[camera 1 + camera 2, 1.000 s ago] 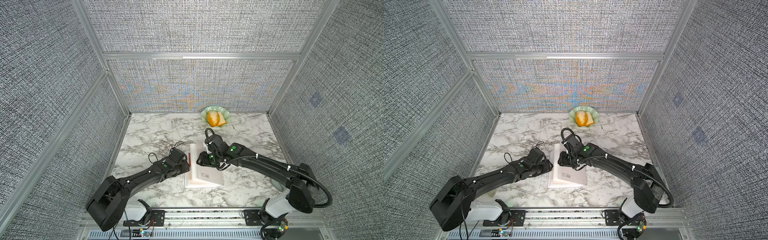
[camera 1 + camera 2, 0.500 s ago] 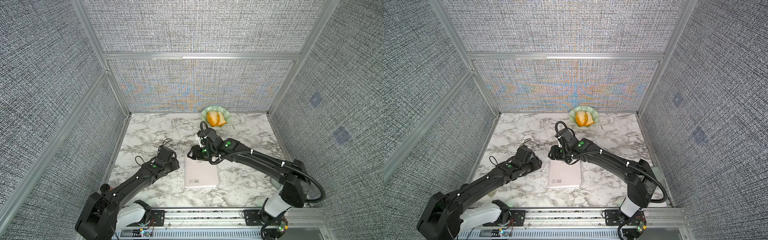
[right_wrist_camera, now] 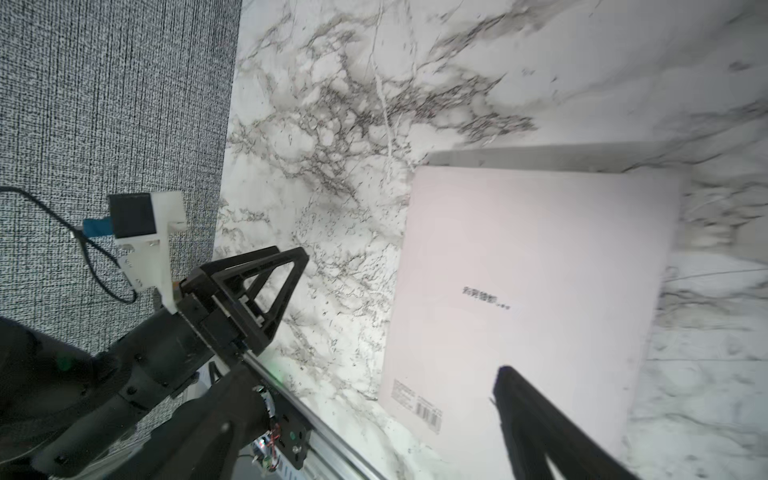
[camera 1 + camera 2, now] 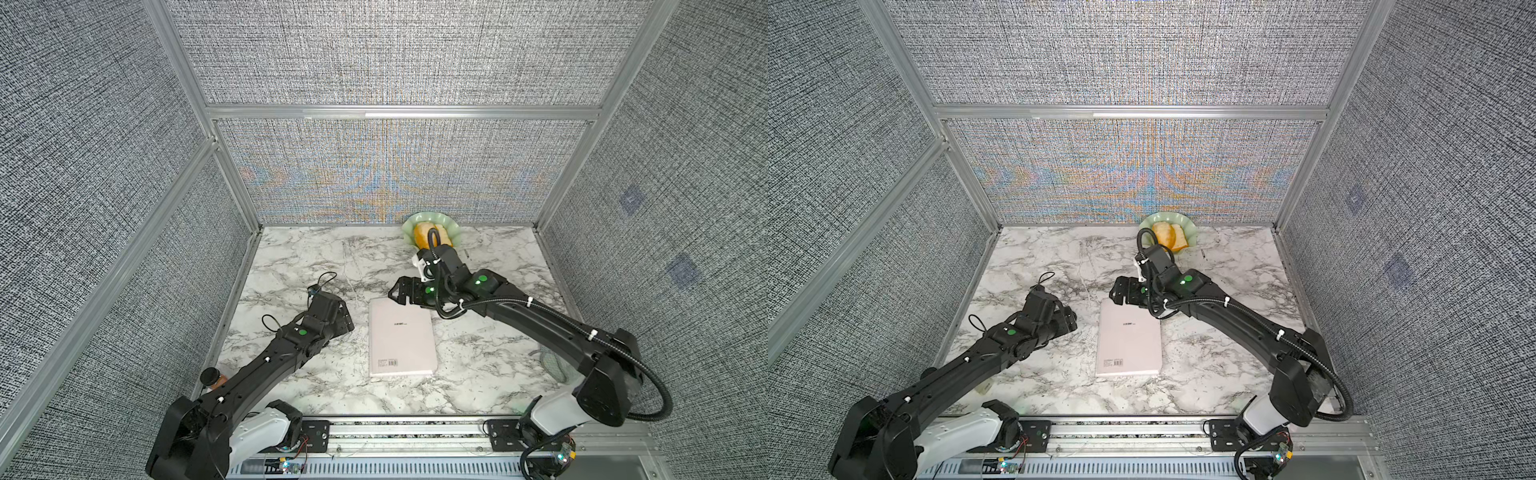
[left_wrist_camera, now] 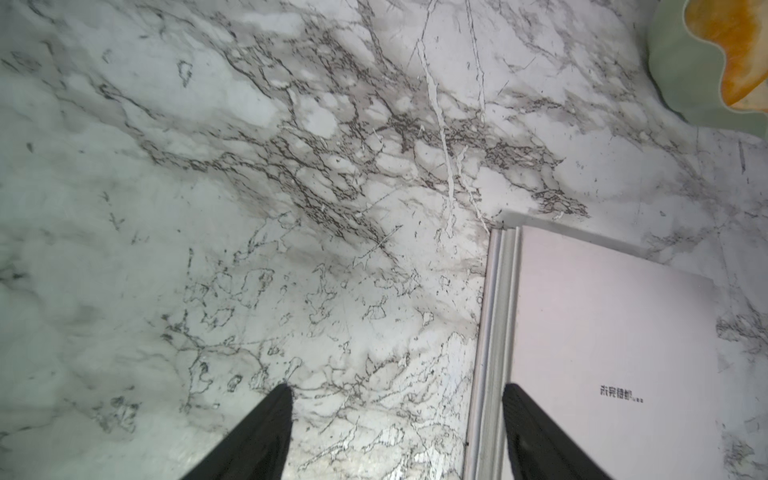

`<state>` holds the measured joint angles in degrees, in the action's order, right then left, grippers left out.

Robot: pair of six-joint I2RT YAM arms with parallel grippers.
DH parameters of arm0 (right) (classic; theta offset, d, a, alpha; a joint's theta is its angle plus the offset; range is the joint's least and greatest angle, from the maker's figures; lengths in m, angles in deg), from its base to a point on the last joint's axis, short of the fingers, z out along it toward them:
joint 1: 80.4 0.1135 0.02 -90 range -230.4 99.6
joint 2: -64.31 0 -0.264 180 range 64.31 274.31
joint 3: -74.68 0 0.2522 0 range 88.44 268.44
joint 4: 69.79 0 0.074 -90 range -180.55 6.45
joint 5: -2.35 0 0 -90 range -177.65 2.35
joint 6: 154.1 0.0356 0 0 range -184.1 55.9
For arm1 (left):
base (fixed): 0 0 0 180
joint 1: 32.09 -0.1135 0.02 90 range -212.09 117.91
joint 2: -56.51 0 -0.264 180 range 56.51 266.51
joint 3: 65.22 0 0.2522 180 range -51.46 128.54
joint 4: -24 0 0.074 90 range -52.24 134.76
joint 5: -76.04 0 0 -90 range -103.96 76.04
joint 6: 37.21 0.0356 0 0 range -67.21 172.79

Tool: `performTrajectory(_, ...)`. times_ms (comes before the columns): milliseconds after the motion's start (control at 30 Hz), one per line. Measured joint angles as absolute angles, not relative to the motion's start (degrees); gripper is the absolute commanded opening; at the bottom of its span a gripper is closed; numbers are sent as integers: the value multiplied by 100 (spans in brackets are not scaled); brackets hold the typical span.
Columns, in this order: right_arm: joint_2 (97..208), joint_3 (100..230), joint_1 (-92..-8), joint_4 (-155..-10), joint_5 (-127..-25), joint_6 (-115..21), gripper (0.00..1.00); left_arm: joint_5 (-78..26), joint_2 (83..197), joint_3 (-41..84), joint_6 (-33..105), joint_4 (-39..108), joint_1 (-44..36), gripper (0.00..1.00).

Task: Place the photos into the photo albums
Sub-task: Close the photo album at the center of the board, then reset both arms

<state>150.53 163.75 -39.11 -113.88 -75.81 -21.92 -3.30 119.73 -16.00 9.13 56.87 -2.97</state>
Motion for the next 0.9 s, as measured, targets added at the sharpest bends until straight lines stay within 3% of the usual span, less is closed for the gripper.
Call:
performTrajectory(233,14609,16047,-4540,-11550,-7601,-2389,97,63,12290,-1346,1190,5489,-389,99)
performTrajectory(500,14329,15721,-5253,-11674,-7526,-2743,97,98,13310,-695,1711,5432,-513,100)
performTrajectory(900,13927,15265,-6378,-11764,-7614,-3075,97,566,13389,-441,2047,5301,-675,100)
